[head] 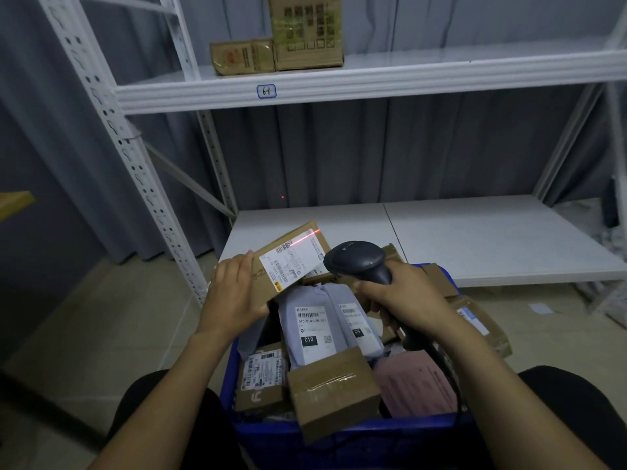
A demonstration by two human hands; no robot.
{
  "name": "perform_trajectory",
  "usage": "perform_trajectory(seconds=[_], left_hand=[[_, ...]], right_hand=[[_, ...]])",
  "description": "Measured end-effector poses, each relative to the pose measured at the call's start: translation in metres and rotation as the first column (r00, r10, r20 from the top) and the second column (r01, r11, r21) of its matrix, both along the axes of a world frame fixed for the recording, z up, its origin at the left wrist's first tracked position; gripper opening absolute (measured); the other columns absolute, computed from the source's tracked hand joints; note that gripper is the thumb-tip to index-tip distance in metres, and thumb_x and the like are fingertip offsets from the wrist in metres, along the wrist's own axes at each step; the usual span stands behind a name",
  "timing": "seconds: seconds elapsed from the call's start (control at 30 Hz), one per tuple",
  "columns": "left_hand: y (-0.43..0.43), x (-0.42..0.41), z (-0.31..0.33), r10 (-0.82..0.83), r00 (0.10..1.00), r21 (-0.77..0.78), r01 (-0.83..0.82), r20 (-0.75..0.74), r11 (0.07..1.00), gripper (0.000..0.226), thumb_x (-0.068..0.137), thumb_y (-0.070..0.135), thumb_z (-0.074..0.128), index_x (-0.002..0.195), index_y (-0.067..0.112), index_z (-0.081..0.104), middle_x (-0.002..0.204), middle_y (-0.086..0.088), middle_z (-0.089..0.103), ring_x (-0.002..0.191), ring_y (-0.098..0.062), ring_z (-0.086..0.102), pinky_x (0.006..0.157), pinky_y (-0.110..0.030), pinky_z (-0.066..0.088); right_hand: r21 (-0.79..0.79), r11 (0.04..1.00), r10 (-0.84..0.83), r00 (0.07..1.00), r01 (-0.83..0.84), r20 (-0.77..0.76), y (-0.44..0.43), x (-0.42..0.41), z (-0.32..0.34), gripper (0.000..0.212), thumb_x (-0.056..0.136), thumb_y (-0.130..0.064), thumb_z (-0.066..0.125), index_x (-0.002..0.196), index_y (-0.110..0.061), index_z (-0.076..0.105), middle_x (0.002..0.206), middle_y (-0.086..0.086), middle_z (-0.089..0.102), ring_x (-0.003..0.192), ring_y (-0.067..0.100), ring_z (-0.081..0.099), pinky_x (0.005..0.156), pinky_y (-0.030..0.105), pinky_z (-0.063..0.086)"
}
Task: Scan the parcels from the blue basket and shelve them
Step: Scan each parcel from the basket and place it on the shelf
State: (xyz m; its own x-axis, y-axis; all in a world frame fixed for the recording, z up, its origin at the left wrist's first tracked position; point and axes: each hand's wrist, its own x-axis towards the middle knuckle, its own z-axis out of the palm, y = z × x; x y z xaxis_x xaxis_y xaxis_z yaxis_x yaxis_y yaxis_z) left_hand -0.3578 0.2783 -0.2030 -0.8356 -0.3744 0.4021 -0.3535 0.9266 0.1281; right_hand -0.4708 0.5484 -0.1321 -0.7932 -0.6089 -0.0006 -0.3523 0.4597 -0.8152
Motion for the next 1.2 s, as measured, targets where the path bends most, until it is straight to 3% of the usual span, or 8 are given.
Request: perform_trajectory(seconds=[0.23,0.43,0.57,0.63,0.83,1.0,1.1,1.2], left_hand=[[0.003,0.002,0.001,-0.003,0.999,0.004,0.003,-0.034,1.000,0.103,0.059,0.038,0.081,0.143,0.002,0.034,0.132,-0.013,0.047,0.121,-0.032,0.042,0.101,-0.046,0.042],[0.016,-0.001,0.023,-0.045,0.987,0.015,0.048,-0.156,0.999,0.097,0.060,0.037,0.079,0.143,0.008,0.036,0.133,-0.008,0.044,0.121,-0.026,0.038,0.100,-0.039,0.040],[0.035,-0.010,0.057,-0.071,0.952,0.060,0.092,-0.298,0.994,0.083,0.061,0.044,0.071,0.136,0.019,0.045,0.129,-0.002,0.044,0.118,-0.022,0.039,0.098,-0.036,0.041],[0.045,-0.017,0.081,-0.066,0.930,0.132,0.121,-0.362,0.984,0.080,0.061,0.054,0.061,0.134,0.022,0.048,0.129,0.001,0.043,0.119,-0.017,0.037,0.097,-0.032,0.038],[0.070,-0.062,0.168,0.019,0.846,0.365,0.209,-0.532,0.907,0.068,0.063,0.057,0.058,0.126,0.033,0.055,0.123,0.007,0.044,0.117,-0.013,0.043,0.099,-0.034,0.042],[0.087,-0.109,0.225,0.075,0.753,0.469,0.326,-0.654,0.821,0.059,0.065,0.056,0.060,0.121,0.036,0.060,0.124,0.003,0.051,0.113,-0.017,0.052,0.100,-0.038,0.046],[0.100,-0.139,0.248,0.124,0.690,0.544,0.434,-0.713,0.718,0.046,0.072,0.053,0.063,0.115,0.035,0.063,0.121,0.001,0.059,0.107,-0.016,0.056,0.098,-0.037,0.048],[0.109,-0.168,0.258,0.130,0.696,0.595,0.484,-0.706,0.642,0.041,0.084,0.047,0.063,0.122,0.031,0.061,0.125,-0.002,0.058,0.108,-0.017,0.056,0.098,-0.038,0.049]], right_hand=[[-0.022,1.000,0.000,1.000,0.000,0.016,-0.001,0.004,0.008,0.020,0.087,-0.031,0.068,0.085,-0.016,0.055,0.069,0.008,0.068,0.045,0.014,0.060,0.045,0.028,0.051],[-0.114,0.989,-0.097,0.994,0.091,-0.044,0.002,0.004,0.020,0.018,0.088,-0.030,0.066,0.086,-0.014,0.059,0.062,0.002,0.066,0.040,0.005,0.056,0.040,0.016,0.044],[-0.284,0.940,-0.193,0.981,0.191,0.022,0.001,-0.008,0.033,0.018,0.087,-0.028,0.067,0.085,-0.012,0.061,0.064,0.006,0.068,0.055,0.020,0.063,0.054,0.032,0.052],[-0.392,0.894,-0.195,0.976,0.219,0.101,0.002,-0.016,0.045,0.017,0.088,-0.025,0.067,0.085,-0.009,0.062,0.063,0.007,0.069,0.052,0.022,0.062,0.051,0.032,0.051],[-0.596,0.764,-0.179,0.968,0.248,0.174,0.000,-0.053,0.099,0.016,0.089,-0.019,0.068,0.096,-0.005,0.065,0.073,0.015,0.069,0.063,0.027,0.067,0.058,0.036,0.055],[-0.595,0.757,-0.255,0.961,0.269,0.110,0.007,-0.091,0.127,0.021,0.087,-0.031,0.069,0.099,-0.014,0.068,0.085,0.006,0.069,0.082,0.025,0.065,0.068,0.033,0.049],[-0.636,0.728,-0.158,0.966,0.254,0.205,0.009,-0.107,0.134,0.027,0.087,-0.030,0.069,0.109,-0.013,0.066,0.096,0.009,0.069,0.089,0.025,0.064,0.072,0.035,0.051],[-0.750,0.610,-0.002,0.947,0.257,0.322,0.012,-0.111,0.147,0.019,0.090,-0.021,0.065,0.103,-0.008,0.065,0.089,0.009,0.068,0.080,0.021,0.066,0.064,0.032,0.054]])
